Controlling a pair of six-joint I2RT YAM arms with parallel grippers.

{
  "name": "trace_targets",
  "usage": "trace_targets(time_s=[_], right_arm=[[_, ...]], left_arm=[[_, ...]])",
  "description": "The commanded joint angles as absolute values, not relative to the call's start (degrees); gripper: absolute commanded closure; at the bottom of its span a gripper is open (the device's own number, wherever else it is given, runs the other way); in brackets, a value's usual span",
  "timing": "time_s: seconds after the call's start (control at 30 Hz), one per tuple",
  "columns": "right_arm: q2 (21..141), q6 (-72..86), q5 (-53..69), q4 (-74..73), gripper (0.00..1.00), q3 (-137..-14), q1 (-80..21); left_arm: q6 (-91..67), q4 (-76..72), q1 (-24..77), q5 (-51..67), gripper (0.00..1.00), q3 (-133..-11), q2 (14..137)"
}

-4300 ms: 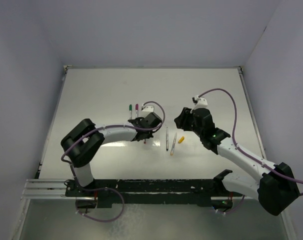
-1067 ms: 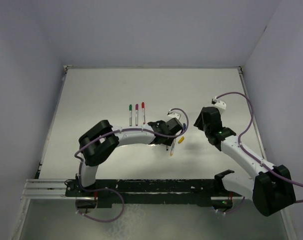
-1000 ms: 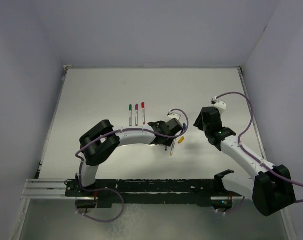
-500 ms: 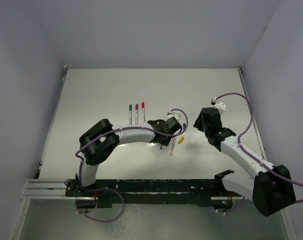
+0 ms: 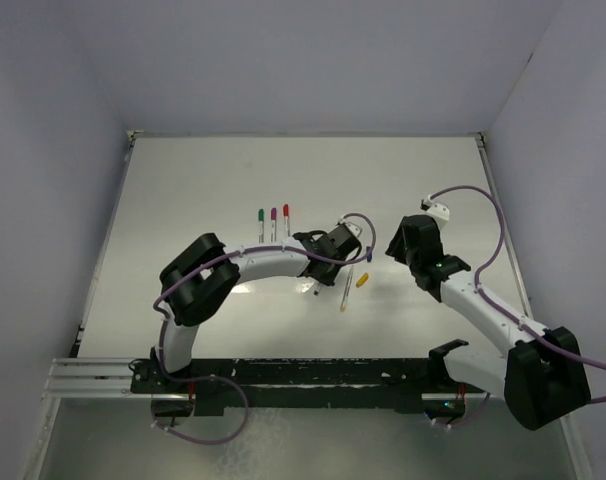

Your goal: Insert the pens into the pen caps

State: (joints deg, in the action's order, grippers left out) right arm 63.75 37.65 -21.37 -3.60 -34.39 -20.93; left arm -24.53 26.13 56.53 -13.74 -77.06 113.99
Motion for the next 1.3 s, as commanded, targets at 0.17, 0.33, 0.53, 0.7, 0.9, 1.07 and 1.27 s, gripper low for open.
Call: trace_targets(time_s=[0.17,0.33,0.53,0.7,0.9,1.07,1.27], right_arm=[[64.6,38.0,-20.9,-2.8,0.54,-36.7,-20.7],[65.8,37.4,-19.9,-2.5,0.54,-37.3,-20.7],[70.0,35.6,-17.6,-2.5,0.55,-38.9,-20.7],[74.1,33.2,-16.0,-2.9,0.58,-40.5,-20.7],[78.2,29.3,-14.3,0.0,0.59,-41.8,-20.8],[80.5,27.2,-12.0,1.3,0.59,-43.2,-21.1],[83.4,25.0,-11.2,1.4,0.56,-45.8,-22.9]], left_arm=[[-22.5,33.4,56.0,-10.2,0.89,-75.2,119.4],[-22.5,34.3,55.8,-9.8,1.0,-73.7,120.4],[-22.8,30.7,54.6,-9.2,1.0,-70.5,116.5],[-23.4,25.7,52.6,-8.7,1.0,-66.1,107.6],[-23.4,20.3,52.3,-8.6,1.0,-61.1,97.4],[-23.6,14.6,52.3,-8.8,1.0,-55.6,90.0],[-22.2,7.0,52.3,-7.0,1.0,-48.4,83.8]])
